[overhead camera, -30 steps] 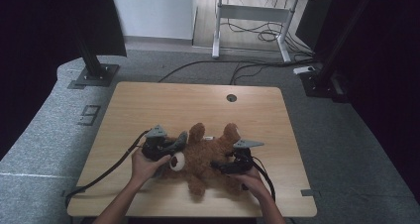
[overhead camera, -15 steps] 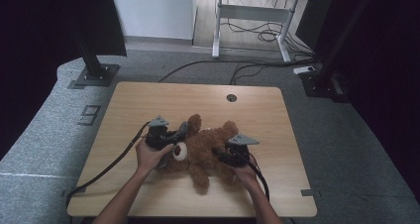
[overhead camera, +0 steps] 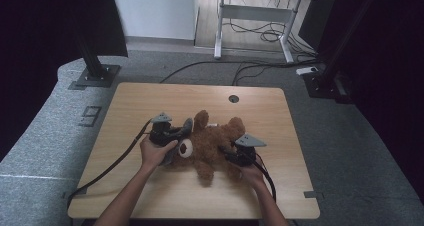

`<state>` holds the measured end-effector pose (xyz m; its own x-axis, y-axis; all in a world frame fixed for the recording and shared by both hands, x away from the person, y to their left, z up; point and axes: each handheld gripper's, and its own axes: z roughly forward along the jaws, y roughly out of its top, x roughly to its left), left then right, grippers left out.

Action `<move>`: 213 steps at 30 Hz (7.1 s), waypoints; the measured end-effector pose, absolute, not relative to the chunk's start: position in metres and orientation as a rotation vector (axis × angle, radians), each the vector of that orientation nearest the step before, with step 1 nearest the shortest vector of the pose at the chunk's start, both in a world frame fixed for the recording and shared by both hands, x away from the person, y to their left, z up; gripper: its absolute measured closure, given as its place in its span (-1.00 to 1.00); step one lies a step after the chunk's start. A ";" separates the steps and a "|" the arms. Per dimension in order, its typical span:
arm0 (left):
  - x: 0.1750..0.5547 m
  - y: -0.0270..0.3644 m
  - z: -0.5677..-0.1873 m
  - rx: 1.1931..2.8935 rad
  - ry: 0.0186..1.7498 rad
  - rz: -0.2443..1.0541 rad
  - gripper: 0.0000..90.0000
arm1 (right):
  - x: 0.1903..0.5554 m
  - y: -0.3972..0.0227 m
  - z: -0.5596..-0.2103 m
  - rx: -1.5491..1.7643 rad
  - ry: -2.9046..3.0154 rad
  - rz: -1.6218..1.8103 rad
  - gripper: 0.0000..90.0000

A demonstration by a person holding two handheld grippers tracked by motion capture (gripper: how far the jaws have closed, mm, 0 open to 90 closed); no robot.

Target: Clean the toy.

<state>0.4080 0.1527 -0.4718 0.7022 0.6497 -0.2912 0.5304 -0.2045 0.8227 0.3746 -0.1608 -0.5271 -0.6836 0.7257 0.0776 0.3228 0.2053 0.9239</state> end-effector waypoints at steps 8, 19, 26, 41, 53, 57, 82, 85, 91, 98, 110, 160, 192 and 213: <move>0.412 0.146 -0.439 1.902 0.929 0.172 0.66 | 0.347 -0.159 -0.529 0.848 2.134 1.436 0.25; 0.407 0.135 -0.473 1.947 0.932 0.081 0.71 | 0.343 -0.163 -0.529 0.834 2.160 1.483 -0.12; 0.390 0.141 -0.482 1.894 0.897 0.127 0.73 | 0.341 -0.171 -0.517 0.878 2.216 1.504 -0.46; 0.376 0.143 -0.484 1.879 0.871 0.150 0.72 | 0.356 -0.154 -0.515 1.134 2.201 1.557 -0.20; 0.380 0.107 -0.439 1.918 0.802 0.151 0.69 | 0.339 -0.151 -0.517 1.002 2.137 1.473 0.13; 0.390 0.086 -0.433 1.966 0.801 0.134 0.68 | 0.332 -0.149 -0.520 0.915 2.112 1.458 0.15; 0.385 0.159 -0.437 1.887 0.889 0.186 0.70 | 0.327 -0.145 -0.523 0.875 2.126 1.492 0.19; 0.382 0.129 -0.426 1.886 0.803 0.130 0.70 | 0.328 -0.145 -0.523 0.878 2.124 1.485 0.19; 0.383 0.062 -0.407 1.983 0.674 0.112 0.69 | 0.326 -0.145 -0.525 0.868 2.115 1.496 0.19; 0.394 0.030 -0.423 2.048 0.688 0.047 0.69 | 0.325 -0.145 -0.526 0.864 2.112 1.488 0.19; 0.383 0.004 -0.433 2.173 0.640 0.165 0.70 | 0.326 -0.145 -0.527 0.888 2.118 1.503 0.19; 0.397 0.033 -0.442 2.107 0.722 0.049 0.69 | 0.329 -0.149 -0.531 0.930 2.124 1.554 0.18; 0.409 0.209 -0.462 1.915 1.060 0.144 0.68 | 0.328 -0.148 -0.531 0.924 2.094 1.545 0.18; 0.392 0.205 -0.476 1.886 1.015 0.169 0.69 | 0.331 -0.152 -0.527 0.989 2.245 1.500 -0.56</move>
